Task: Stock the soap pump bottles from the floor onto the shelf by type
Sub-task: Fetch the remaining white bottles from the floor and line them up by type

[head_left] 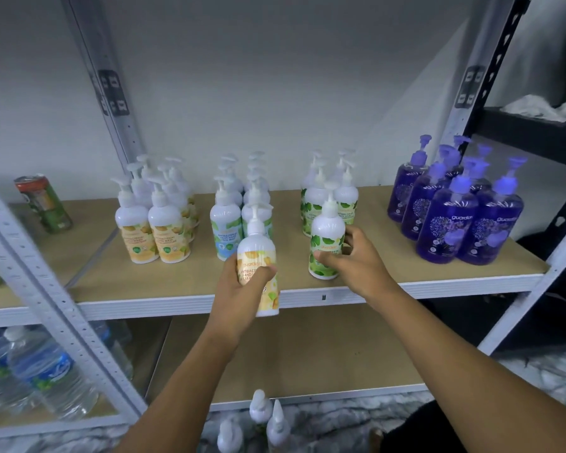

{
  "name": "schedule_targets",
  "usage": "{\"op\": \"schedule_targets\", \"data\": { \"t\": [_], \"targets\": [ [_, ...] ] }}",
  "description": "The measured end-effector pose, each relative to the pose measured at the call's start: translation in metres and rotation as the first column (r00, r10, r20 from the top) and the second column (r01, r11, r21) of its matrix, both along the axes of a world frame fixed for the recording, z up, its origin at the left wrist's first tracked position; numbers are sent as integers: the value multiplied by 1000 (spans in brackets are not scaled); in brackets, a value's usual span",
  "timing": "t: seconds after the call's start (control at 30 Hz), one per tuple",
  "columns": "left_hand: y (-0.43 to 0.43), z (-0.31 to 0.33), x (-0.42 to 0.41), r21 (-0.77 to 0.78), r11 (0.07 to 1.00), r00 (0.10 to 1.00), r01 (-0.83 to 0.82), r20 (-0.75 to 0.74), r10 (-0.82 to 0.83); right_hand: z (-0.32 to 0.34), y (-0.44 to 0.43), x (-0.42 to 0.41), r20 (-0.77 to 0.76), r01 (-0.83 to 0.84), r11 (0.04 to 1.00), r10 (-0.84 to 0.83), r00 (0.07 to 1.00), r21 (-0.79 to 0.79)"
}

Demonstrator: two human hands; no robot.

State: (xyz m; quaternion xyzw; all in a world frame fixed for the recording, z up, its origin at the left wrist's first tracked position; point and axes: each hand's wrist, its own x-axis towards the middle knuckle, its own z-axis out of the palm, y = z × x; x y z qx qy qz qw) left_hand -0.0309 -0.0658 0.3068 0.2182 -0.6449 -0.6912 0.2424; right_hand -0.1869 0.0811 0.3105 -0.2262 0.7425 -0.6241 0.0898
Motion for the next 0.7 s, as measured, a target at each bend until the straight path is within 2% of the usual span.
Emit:
{"op": "schedule_targets", "data": {
  "t": [0.2,0.33,0.4,0.7],
  "targets": [
    [1,-4,-2,28,999,999,-39,3,39,-6,-2,4,-35,43,999,-42,999,17],
    [4,-4,2,34,998,998,-59,9,59,-16,-3,6,-129,123,975,-100,987,187],
    [4,-4,3,36,997,998,-69,11,68,-17,-5,6,-170,166,960,-130,977,224],
    [-2,-6,1,40,995,996,-88,15,88,-18,-18,-5,-214,204,955,-158,964,213]
  ]
}}
